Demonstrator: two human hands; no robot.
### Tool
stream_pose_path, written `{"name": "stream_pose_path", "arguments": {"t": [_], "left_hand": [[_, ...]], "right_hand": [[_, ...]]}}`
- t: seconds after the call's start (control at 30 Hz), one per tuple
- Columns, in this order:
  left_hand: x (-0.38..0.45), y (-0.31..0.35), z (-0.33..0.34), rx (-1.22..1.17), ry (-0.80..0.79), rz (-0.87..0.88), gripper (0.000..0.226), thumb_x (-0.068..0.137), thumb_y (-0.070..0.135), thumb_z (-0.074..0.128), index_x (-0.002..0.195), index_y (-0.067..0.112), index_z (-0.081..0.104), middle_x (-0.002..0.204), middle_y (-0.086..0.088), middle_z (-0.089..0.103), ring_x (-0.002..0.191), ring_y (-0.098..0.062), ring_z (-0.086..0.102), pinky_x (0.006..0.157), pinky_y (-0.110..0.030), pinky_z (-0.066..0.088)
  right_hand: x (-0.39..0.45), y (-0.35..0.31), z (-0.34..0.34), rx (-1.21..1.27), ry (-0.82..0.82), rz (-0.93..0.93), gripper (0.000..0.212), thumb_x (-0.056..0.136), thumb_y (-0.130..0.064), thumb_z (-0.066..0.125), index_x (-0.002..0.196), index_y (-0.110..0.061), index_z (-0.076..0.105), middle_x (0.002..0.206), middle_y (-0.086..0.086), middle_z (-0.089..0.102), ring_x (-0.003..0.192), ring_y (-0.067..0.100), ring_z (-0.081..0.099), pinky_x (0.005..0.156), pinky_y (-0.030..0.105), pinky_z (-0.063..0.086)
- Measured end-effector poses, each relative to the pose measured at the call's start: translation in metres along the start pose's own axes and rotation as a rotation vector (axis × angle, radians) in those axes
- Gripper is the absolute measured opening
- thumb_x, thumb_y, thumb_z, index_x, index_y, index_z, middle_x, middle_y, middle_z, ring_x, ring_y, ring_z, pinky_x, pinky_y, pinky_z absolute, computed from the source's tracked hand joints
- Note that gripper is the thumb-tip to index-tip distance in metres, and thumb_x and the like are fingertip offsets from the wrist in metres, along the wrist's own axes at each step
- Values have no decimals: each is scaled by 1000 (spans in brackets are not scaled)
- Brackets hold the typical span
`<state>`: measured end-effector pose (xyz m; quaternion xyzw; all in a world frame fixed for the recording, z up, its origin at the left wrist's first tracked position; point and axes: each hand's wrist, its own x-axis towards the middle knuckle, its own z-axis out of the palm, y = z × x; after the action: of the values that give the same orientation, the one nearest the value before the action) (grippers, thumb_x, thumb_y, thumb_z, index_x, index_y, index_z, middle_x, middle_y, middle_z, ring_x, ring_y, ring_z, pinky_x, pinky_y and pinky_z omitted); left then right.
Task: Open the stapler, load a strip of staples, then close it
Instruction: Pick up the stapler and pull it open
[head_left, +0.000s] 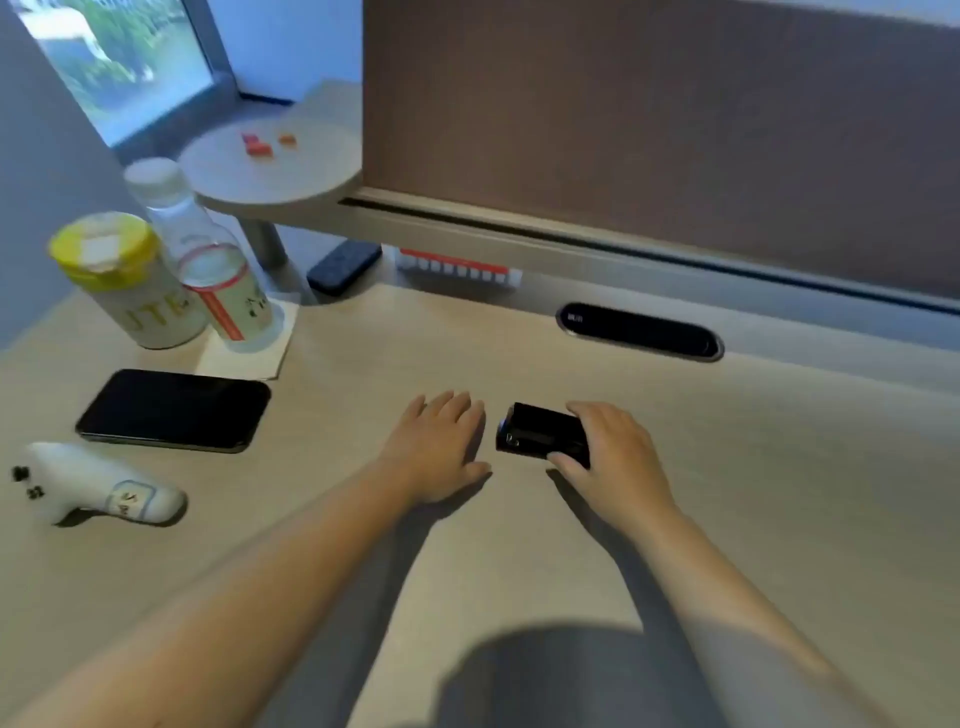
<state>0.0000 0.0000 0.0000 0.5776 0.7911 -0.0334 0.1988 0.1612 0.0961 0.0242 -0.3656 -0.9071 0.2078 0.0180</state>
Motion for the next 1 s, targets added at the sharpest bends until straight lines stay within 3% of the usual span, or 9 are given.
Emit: {"name": "stream_pose_path", "arguments": {"t": [0.13, 0.27, 0.37, 0.5, 0.67, 0.83, 0.93, 0.97, 1.0], "left_hand": [[26, -1, 4, -113, 73, 44, 75, 79, 50, 49, 139, 17, 18, 153, -10, 19, 141, -28, 12, 117, -45, 12], [38, -6, 16, -293, 189, 103, 63, 72, 46, 62, 126, 18, 46, 145, -13, 36, 136, -33, 25, 113, -48, 21], [41, -7, 22, -437, 274, 84, 52, 66, 39, 71, 111, 17, 61, 140, -13, 45, 135, -34, 29, 111, -49, 23], [41, -5, 23, -496, 300, 47, 48, 63, 36, 73, 105, 15, 65, 140, -10, 47, 136, -31, 28, 112, -45, 20], [40, -5, 22, -481, 272, 44, 48, 66, 37, 70, 109, 17, 61, 143, -6, 42, 139, -28, 22, 114, -44, 15], [40, -5, 23, -444, 286, 71, 47, 67, 36, 70, 108, 14, 61, 141, -8, 44, 137, -30, 26, 112, -47, 18], [42, -6, 24, -417, 299, 93, 47, 67, 36, 70, 106, 12, 61, 138, -10, 47, 134, -31, 30, 110, -48, 21], [42, -7, 24, -413, 301, 97, 47, 67, 36, 70, 105, 11, 61, 138, -10, 47, 133, -31, 31, 110, -49, 22], [43, -7, 24, -414, 301, 97, 47, 67, 36, 70, 105, 11, 61, 138, -10, 47, 133, -31, 31, 111, -50, 22]], "right_hand": [[18, -4, 10, 49, 10, 19, 59, 77, -34, 63, 127, -13, 38, 131, 9, 51, 121, 27, 42, 102, 38, 30], [22, 0, 20, 108, 95, 41, 45, 73, -34, 67, 110, -15, 51, 112, 6, 62, 106, 27, 51, 90, 36, 31], [24, 0, 23, 198, 146, 67, 35, 74, -30, 67, 102, -14, 55, 106, 5, 64, 101, 25, 51, 79, 28, 21], [25, 1, 24, 294, 159, 67, 31, 73, -26, 68, 98, -12, 57, 101, 6, 64, 98, 25, 51, 75, 24, 18], [23, 3, 21, 488, 220, 94, 28, 73, -17, 67, 98, -12, 56, 91, -3, 51, 98, 28, 49, 86, 40, 39], [18, 6, 21, 707, 390, 140, 29, 73, -18, 61, 101, -15, 55, 89, -17, 37, 96, 22, 47, 89, 34, 44], [13, 6, 22, 779, 499, 184, 34, 73, -24, 52, 107, -22, 54, 91, -18, 38, 92, 10, 50, 89, 14, 42], [12, 6, 21, 796, 533, 185, 32, 74, -24, 51, 106, -27, 53, 92, -18, 40, 93, 10, 52, 90, 15, 42], [11, 6, 20, 824, 563, 191, 28, 77, -23, 52, 103, -34, 51, 93, -19, 42, 95, 16, 55, 93, 24, 46]]}}
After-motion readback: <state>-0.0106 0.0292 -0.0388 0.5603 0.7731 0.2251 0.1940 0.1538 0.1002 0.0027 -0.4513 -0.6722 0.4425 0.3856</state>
